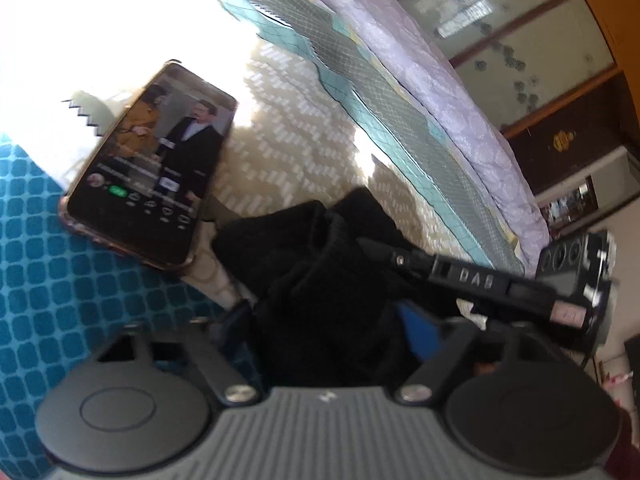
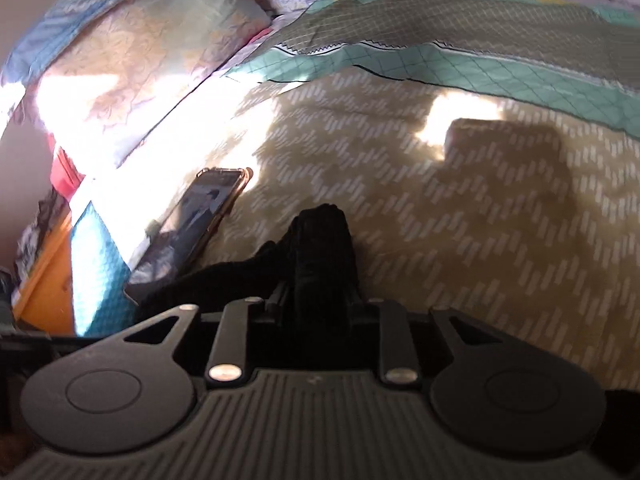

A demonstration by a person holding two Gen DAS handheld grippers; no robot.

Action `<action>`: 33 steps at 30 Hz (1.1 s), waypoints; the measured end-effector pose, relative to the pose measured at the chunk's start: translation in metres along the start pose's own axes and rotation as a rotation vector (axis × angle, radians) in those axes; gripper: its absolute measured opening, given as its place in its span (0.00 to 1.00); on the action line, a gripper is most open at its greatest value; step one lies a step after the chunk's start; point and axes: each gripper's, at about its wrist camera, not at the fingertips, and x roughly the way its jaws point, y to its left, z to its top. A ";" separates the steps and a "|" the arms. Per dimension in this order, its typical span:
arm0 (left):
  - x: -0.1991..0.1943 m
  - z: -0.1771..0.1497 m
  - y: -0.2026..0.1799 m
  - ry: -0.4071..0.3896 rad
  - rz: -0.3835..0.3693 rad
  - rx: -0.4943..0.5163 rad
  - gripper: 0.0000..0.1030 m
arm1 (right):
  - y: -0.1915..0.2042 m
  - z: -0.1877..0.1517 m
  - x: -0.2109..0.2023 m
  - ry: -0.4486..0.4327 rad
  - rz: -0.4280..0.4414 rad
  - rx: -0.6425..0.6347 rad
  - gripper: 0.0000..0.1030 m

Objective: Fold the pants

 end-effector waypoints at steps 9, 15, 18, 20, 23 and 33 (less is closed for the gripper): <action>-0.049 -0.050 -0.049 -0.216 0.362 0.265 0.19 | 0.033 0.023 -0.016 -0.149 0.249 -0.090 0.17; -0.028 -0.064 -0.055 -0.198 0.475 0.334 0.36 | 0.035 -0.018 0.020 -0.155 -0.045 -0.118 0.55; -0.046 -0.061 -0.051 -0.208 0.477 0.332 0.47 | 0.027 -0.031 -0.046 -0.318 -0.011 -0.056 0.55; -0.064 -0.060 -0.050 -0.220 0.449 0.324 0.48 | 0.016 -0.049 -0.087 -0.364 -0.017 -0.034 0.55; -0.091 -0.063 -0.059 -0.282 0.429 0.315 0.49 | -0.017 -0.099 -0.136 -0.369 -0.089 0.044 0.45; -0.019 -0.076 -0.142 -0.151 0.310 0.429 0.50 | -0.179 -0.188 -0.186 -0.424 -0.298 0.606 0.00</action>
